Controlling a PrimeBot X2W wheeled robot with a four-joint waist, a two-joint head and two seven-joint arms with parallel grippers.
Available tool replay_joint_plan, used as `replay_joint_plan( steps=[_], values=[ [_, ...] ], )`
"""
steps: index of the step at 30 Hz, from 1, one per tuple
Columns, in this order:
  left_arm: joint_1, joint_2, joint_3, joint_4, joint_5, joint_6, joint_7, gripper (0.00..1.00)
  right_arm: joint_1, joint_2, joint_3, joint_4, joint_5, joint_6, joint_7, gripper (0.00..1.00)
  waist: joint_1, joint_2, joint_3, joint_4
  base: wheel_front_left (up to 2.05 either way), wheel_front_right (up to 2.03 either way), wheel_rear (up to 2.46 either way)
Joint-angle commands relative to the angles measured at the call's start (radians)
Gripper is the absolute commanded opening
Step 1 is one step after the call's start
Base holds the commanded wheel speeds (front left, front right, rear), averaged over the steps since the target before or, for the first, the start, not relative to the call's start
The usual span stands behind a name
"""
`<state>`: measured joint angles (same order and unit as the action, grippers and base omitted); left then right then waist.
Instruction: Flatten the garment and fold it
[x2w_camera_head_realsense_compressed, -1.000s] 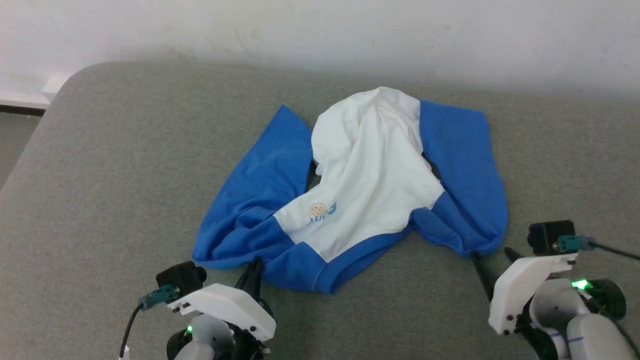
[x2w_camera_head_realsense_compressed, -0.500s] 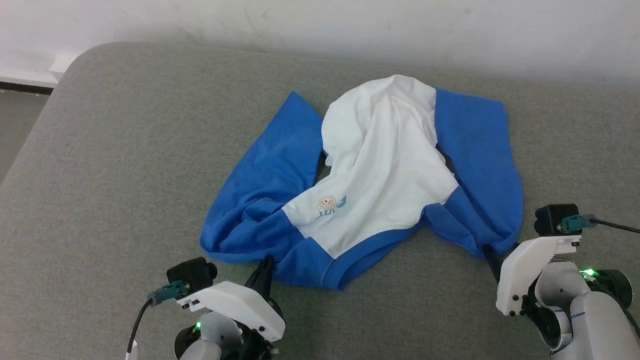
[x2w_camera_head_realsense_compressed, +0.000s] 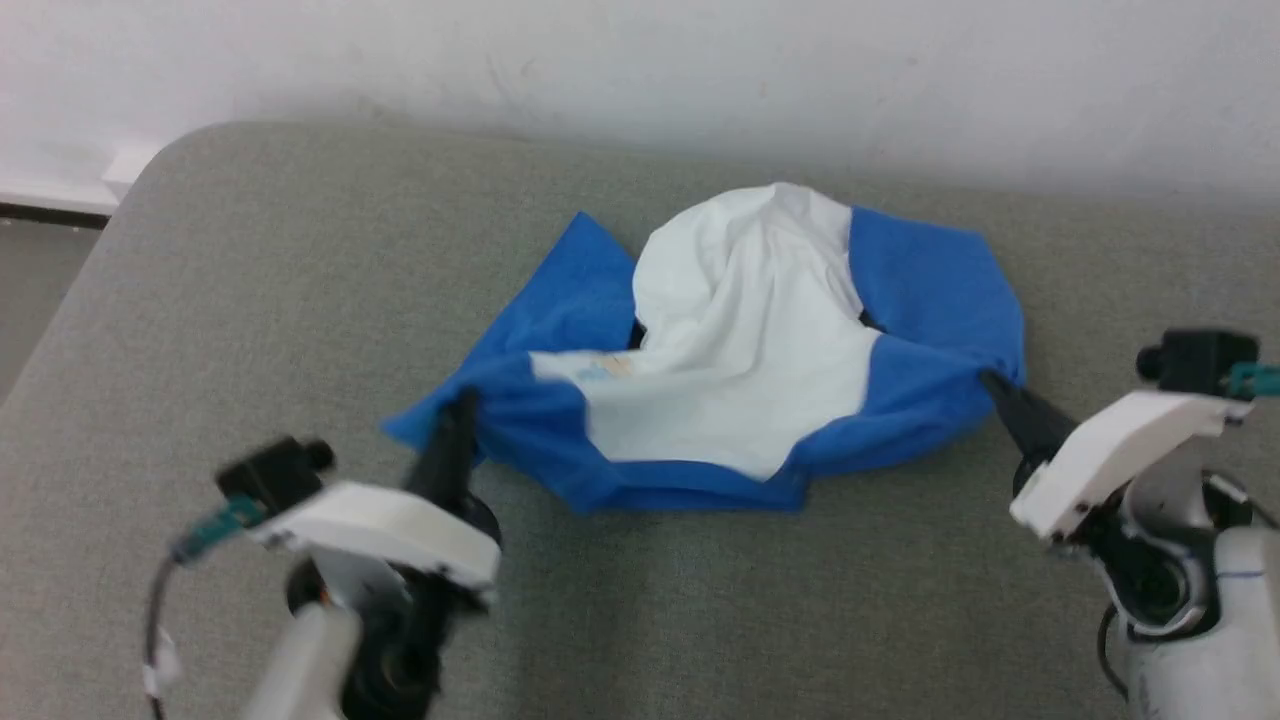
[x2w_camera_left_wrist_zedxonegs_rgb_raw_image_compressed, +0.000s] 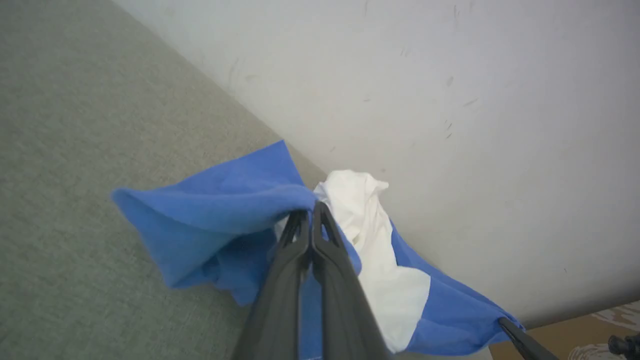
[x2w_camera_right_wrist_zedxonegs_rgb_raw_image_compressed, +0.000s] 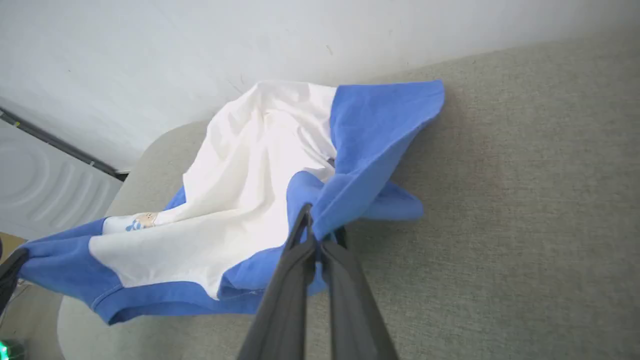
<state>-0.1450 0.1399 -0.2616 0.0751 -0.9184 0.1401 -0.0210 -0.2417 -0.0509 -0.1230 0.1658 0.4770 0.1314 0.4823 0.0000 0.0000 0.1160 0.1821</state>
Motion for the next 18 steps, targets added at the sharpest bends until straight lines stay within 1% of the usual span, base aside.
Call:
replay_joint_plan(
  steps=[1, 4, 5, 8, 11, 14, 18],
  values=[
    [-0.063, 0.032, 0.037, -0.049, -0.01, -0.015, -0.004, 0.0, -0.044, 0.001, -0.008, -0.06, 0.095, -0.001, 0.027, 0.0, 0.0, 0.0, -0.038, -0.017, 0.0, 0.0, 0.0],
    [-0.143, 0.074, 0.07, -0.107, -0.004, -0.01, 0.014, 0.0, -0.105, 0.001, -0.04, -0.138, 0.198, -0.001, 0.081, 0.0, 0.0, 0.0, -0.065, -0.032, 0.0, 0.0, 0.0],
    [-0.143, 0.074, 0.07, -0.107, -0.004, -0.01, 0.014, 0.0, -0.105, 0.001, -0.04, -0.138, 0.198, -0.001, 0.081, 0.0, 0.0, 0.0, -0.065, -0.032, 0.0, 0.0, 0.0],
    [-0.243, 0.113, 0.093, -0.139, 0.006, -0.003, 0.043, 0.0, -0.186, 0.001, -0.078, -0.182, 0.285, -0.001, 0.137, 0.0, 0.0, 0.0, -0.09, -0.046, 0.0, 0.0, 0.0],
    [-0.347, 0.147, 0.107, -0.147, 0.016, 0.002, 0.074, 0.0, -0.279, 0.001, -0.117, -0.186, 0.361, -0.001, 0.177, 0.0, 0.0, 0.0, -0.113, -0.06, 0.0, 0.0, 0.0],
    [-0.446, 0.17, 0.118, -0.141, 0.022, 0.006, 0.098, 0.0, -0.37, 0.001, -0.15, -0.178, 0.398, -0.001, 0.204, 0.0, 0.0, 0.0, -0.128, -0.068, 0.0, 0.0, 0.0],
    [-0.557, 0.198, 0.127, -0.113, 0.034, 0.008, 0.121, 0.0, -0.478, 0.001, -0.182, -0.16, 0.394, -0.001, 0.221, 0.0, 0.0, 0.0, -0.143, -0.076, 0.0, 0.0, 0.0]
  ],
)
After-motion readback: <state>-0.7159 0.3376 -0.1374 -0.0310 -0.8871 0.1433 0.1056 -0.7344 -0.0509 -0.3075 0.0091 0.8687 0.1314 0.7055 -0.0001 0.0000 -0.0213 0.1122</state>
